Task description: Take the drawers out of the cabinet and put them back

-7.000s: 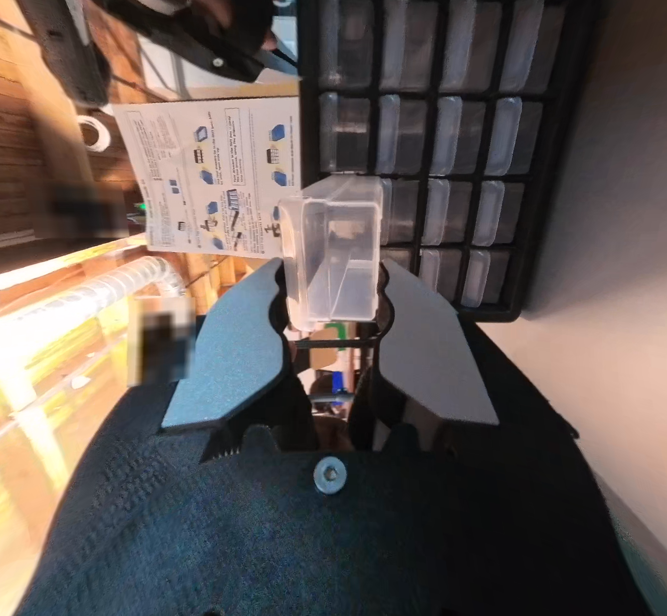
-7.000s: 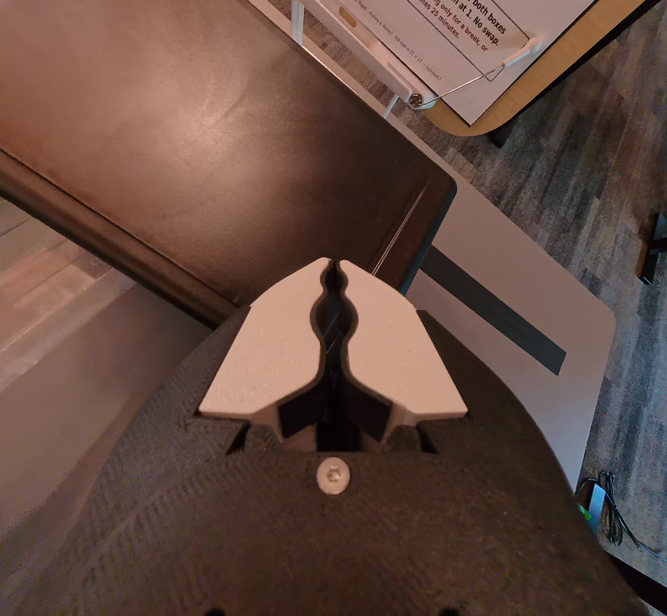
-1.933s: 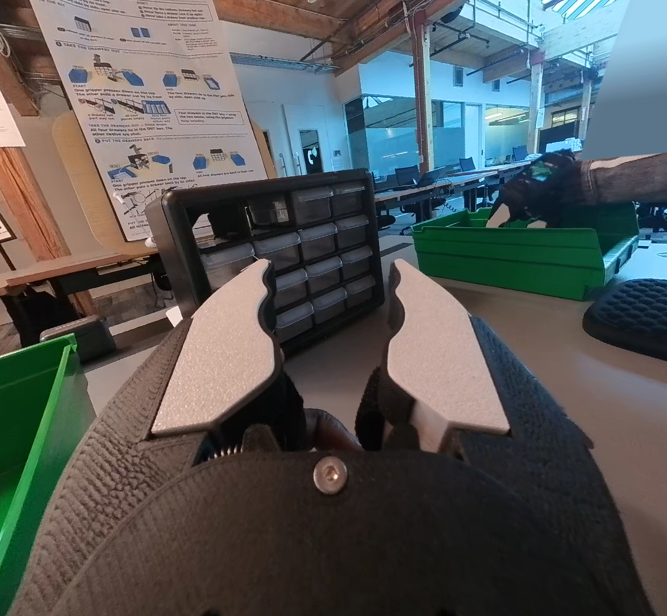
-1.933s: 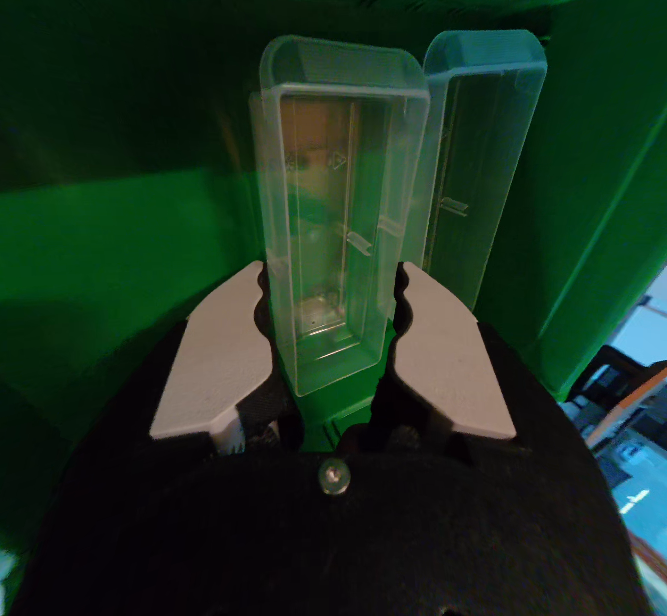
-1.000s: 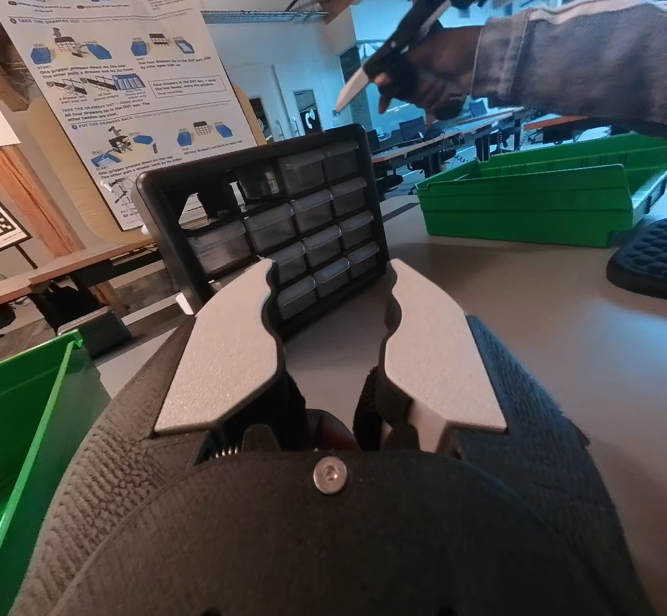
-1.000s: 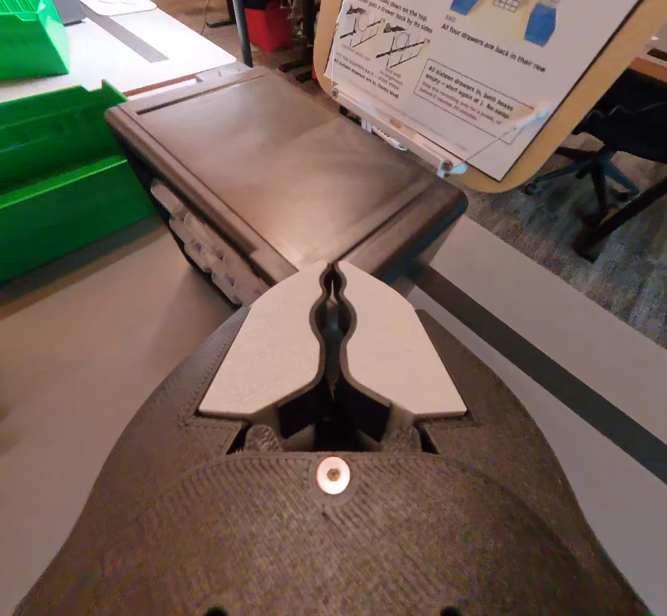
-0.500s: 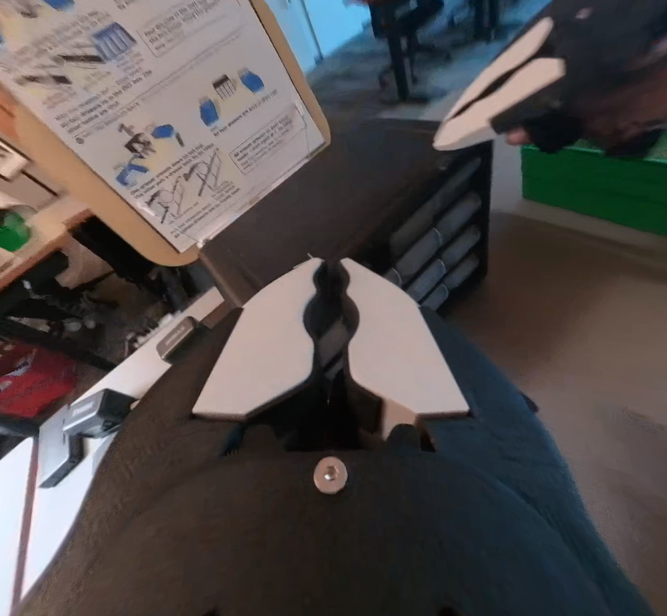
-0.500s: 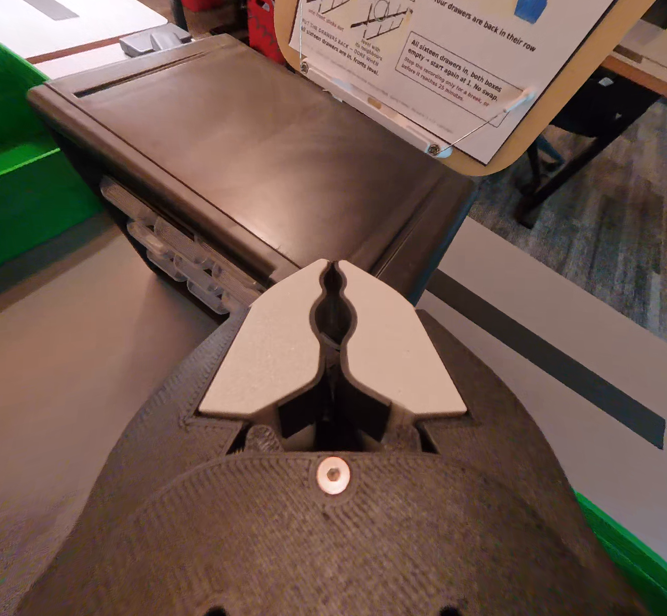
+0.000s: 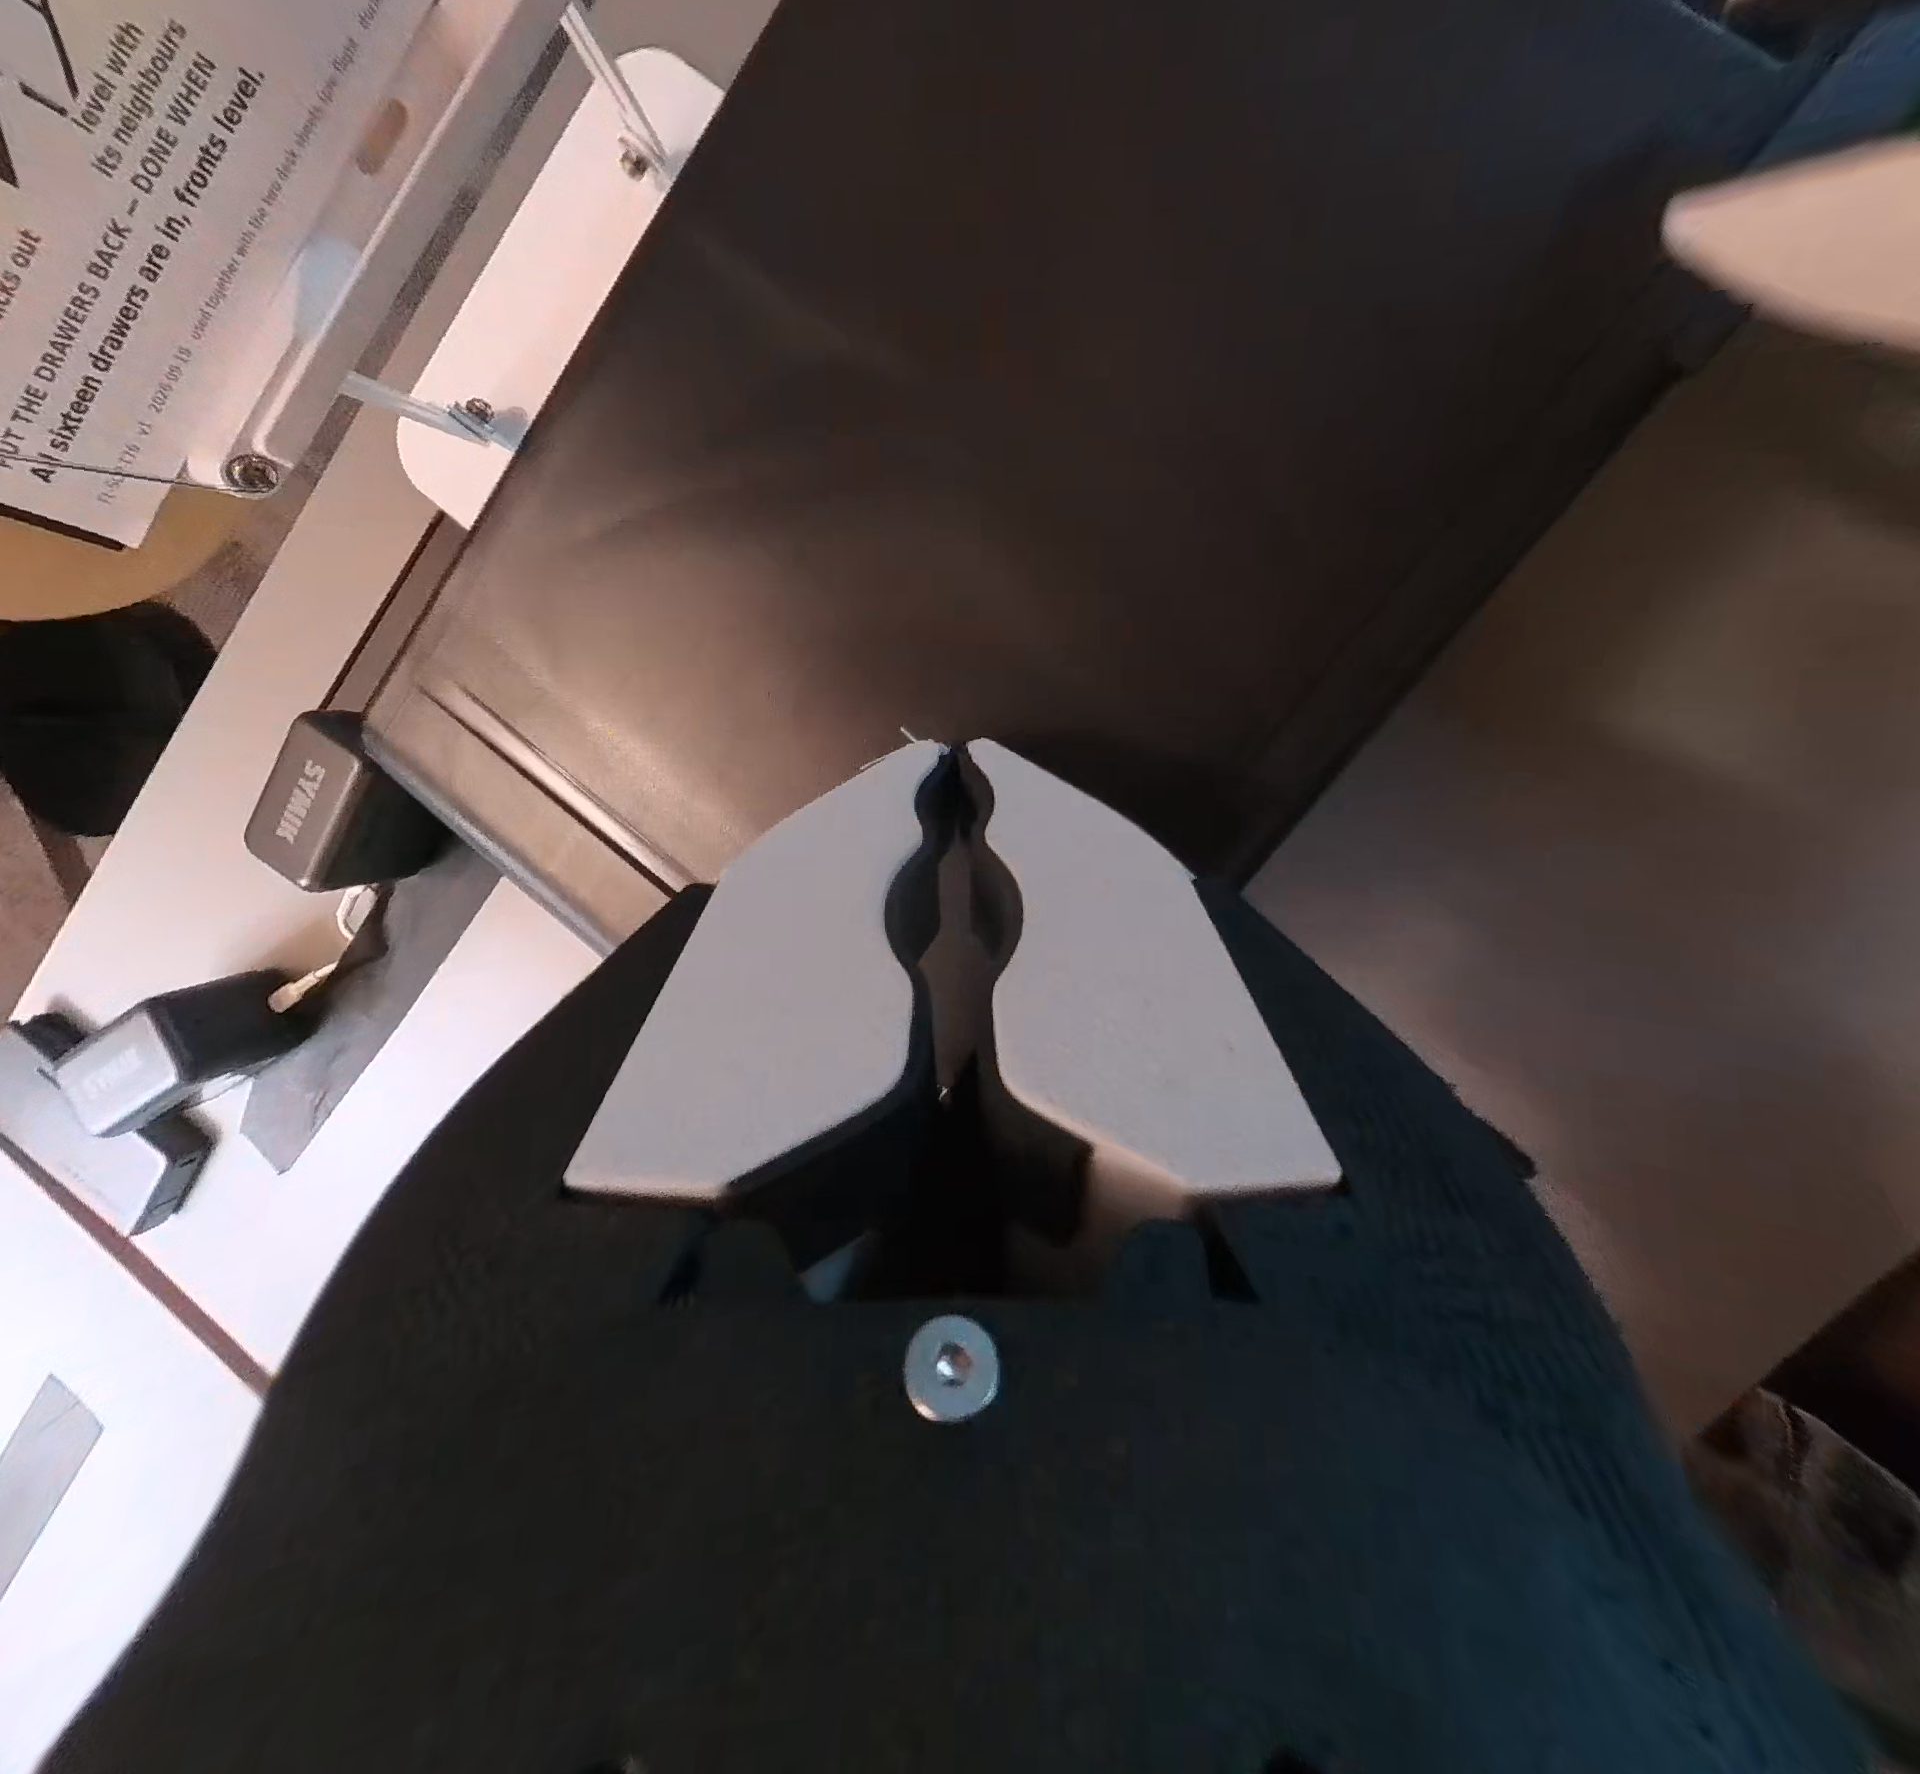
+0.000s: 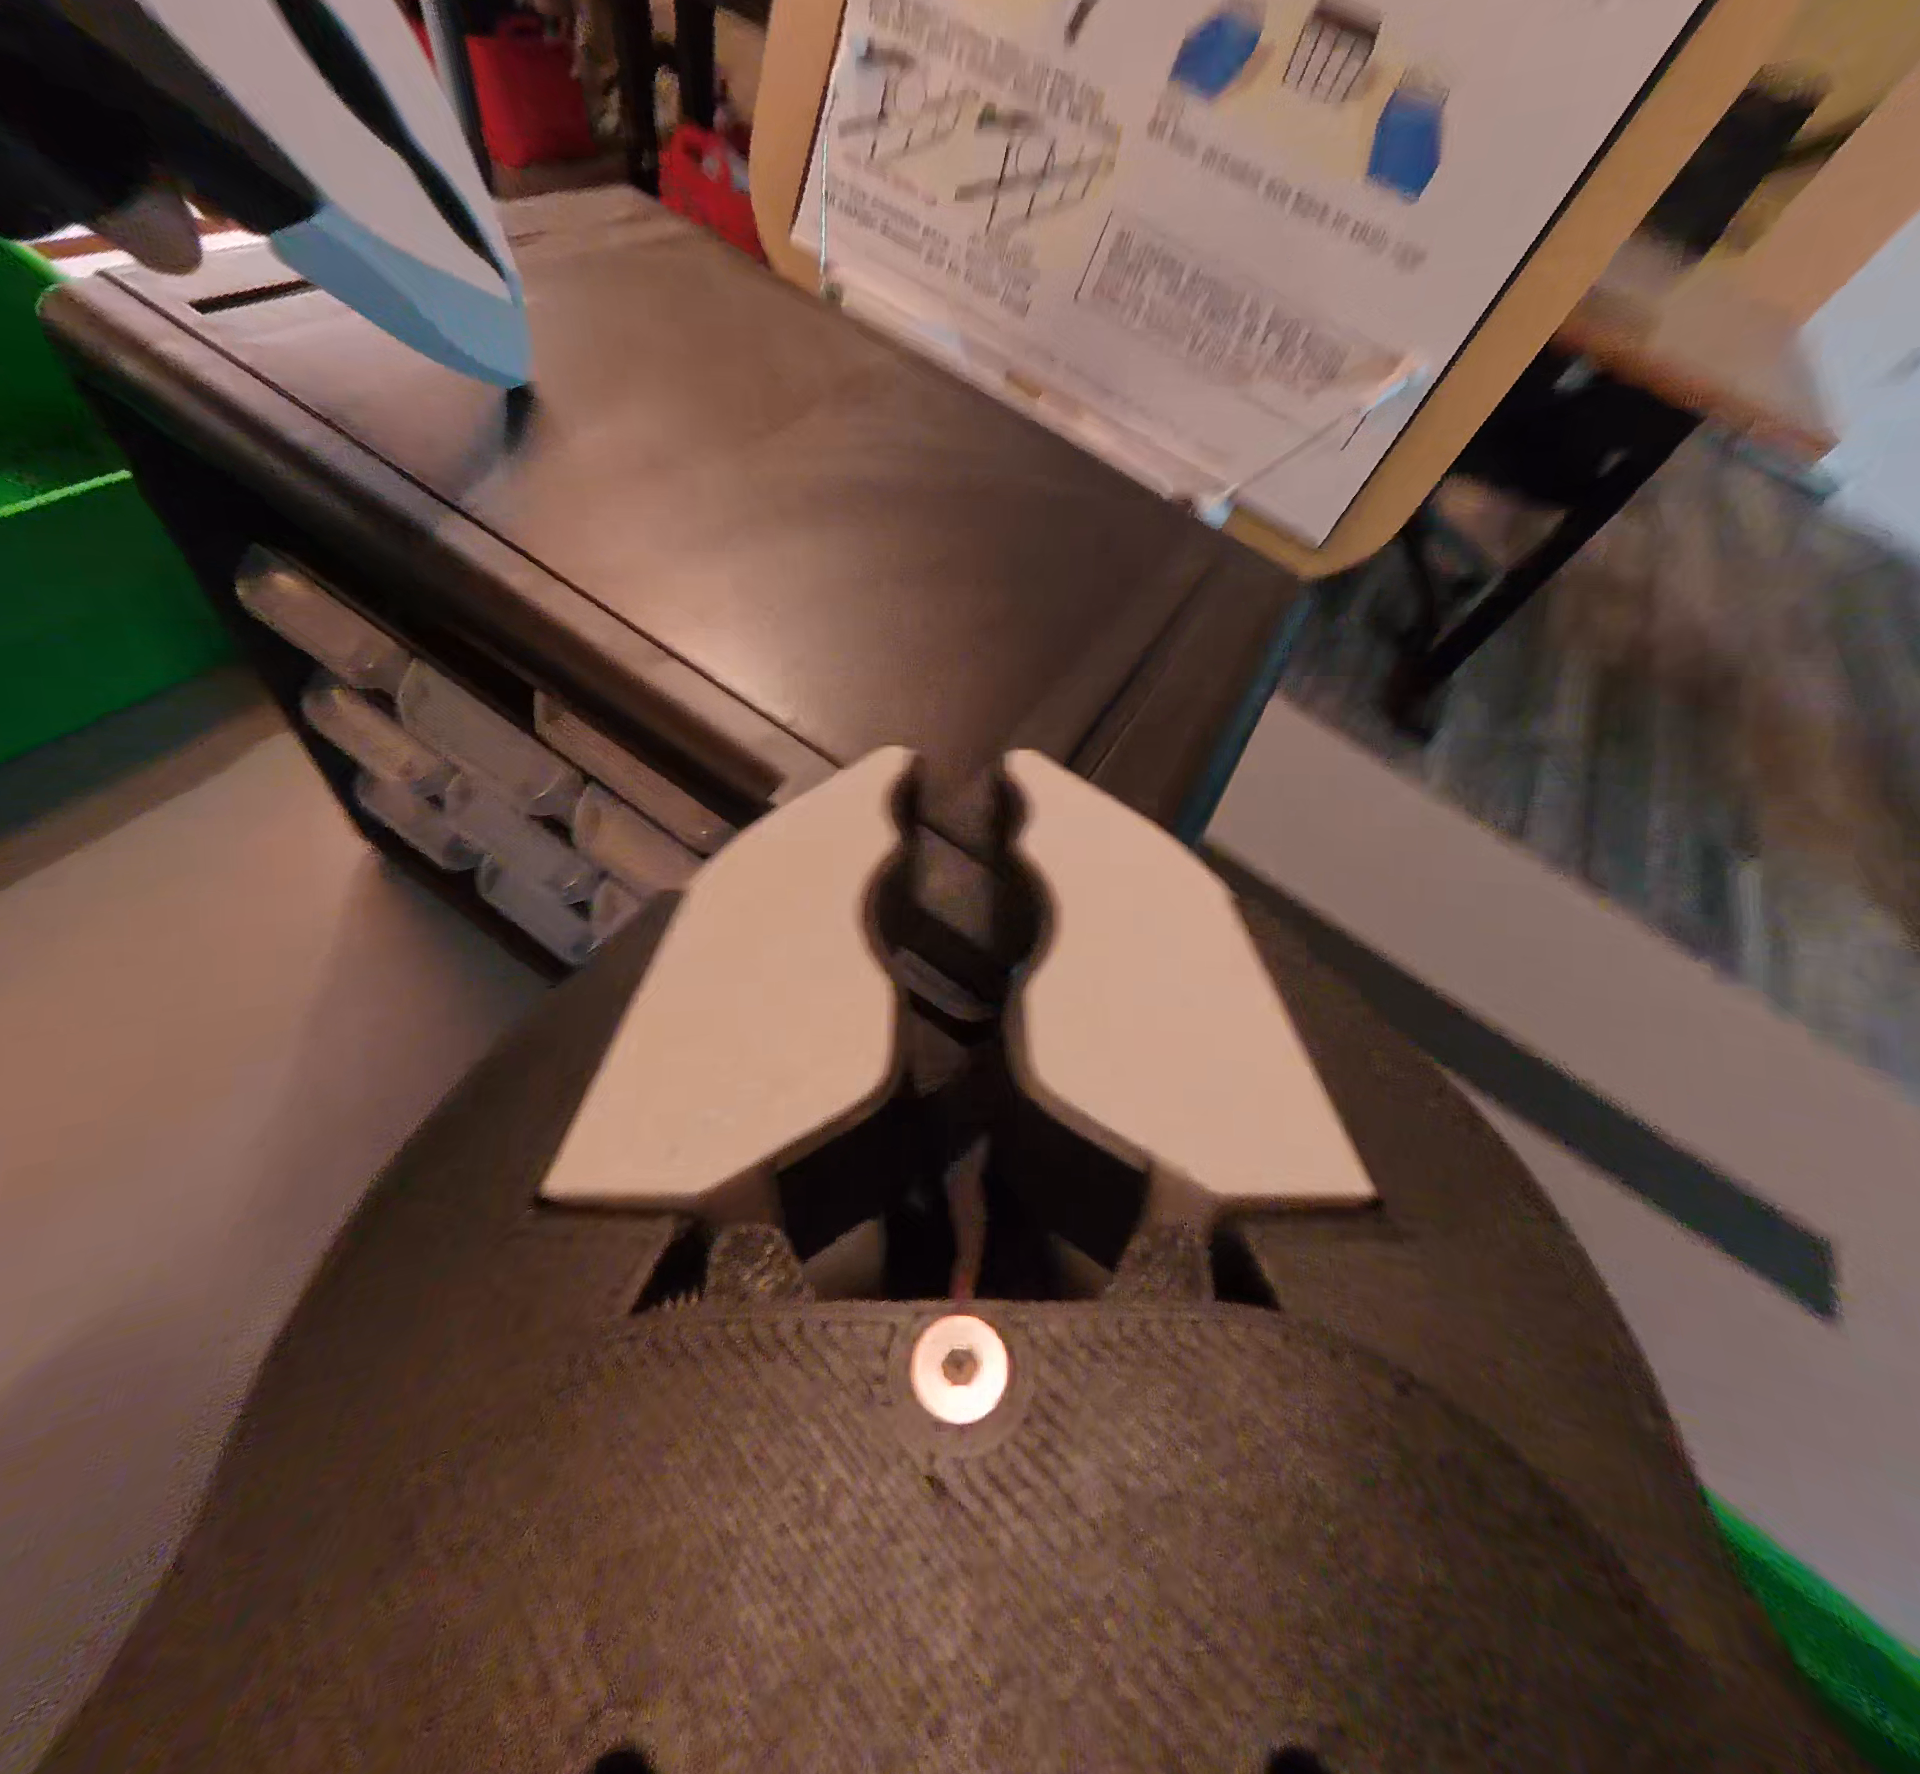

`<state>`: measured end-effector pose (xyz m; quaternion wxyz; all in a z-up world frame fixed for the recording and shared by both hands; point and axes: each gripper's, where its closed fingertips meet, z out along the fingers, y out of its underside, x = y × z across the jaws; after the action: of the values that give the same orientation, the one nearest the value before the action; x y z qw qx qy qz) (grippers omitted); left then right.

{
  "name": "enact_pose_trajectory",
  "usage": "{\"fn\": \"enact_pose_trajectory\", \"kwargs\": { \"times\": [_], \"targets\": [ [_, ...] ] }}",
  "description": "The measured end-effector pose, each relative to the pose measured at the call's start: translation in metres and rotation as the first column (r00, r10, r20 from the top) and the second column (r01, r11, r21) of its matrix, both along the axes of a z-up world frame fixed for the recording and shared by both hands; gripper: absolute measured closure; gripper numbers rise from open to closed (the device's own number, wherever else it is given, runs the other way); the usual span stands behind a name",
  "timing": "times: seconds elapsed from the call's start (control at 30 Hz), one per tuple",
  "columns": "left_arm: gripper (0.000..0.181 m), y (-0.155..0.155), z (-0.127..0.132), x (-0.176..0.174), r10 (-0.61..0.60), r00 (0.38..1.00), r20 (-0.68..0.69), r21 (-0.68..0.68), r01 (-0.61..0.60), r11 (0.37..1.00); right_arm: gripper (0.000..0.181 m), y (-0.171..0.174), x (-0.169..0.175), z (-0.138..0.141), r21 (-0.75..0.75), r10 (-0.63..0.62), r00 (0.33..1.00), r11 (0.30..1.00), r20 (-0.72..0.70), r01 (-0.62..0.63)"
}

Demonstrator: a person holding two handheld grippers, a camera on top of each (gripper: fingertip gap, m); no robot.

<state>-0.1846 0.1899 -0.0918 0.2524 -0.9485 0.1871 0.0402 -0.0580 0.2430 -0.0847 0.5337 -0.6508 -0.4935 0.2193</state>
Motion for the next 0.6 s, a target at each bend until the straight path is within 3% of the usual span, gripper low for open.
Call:
{"fn": "enact_pose_trajectory", "kwargs": {
  "times": [0.03,0.07,0.13,0.2,0.3,0.53,0.6],
  "targets": [
    [0.181,0.000,0.000,0.000,0.000,1.000,-0.009,-0.007,0.000,1.000,0.144,-0.005,0.000,0.004,0.087,0.012,0.999,0.996,-0.031,-0.009],
    [0.181,0.000,0.000,0.000,0.000,1.000,-0.016,-0.013,0.000,1.000,0.134,-0.011,0.001,0.007,0.176,0.016,0.998,0.984,-0.063,-0.005],
    [0.181,0.000,0.000,0.000,-0.002,1.000,-0.031,-0.023,0.001,1.000,0.130,-0.029,0.002,0.005,0.384,0.022,0.995,0.923,-0.092,0.015],
    [0.181,0.000,0.000,0.000,-0.004,0.999,-0.045,-0.029,0.002,1.000,0.138,-0.044,0.002,-0.005,0.624,-0.013,0.998,0.780,-0.059,0.047],
    [0.181,0.000,0.000,0.000,-0.006,0.998,-0.067,-0.034,0.004,0.999,0.142,-0.057,-0.013,-0.023,0.845,-0.097,0.993,0.534,0.062,0.000],
    [0.181,0.000,0.000,-0.001,-0.018,0.989,-0.145,-0.068,0.008,0.998,0.165,-0.053,-0.036,-0.028,0.979,-0.275,0.949,0.175,0.152,-0.106],
    [0.181,0.000,0.000,-0.001,-0.026,0.984,-0.177,-0.078,0.012,0.997,0.166,-0.048,-0.038,-0.029,0.983,-0.310,0.937,0.136,0.163,-0.126]
  ]
}}
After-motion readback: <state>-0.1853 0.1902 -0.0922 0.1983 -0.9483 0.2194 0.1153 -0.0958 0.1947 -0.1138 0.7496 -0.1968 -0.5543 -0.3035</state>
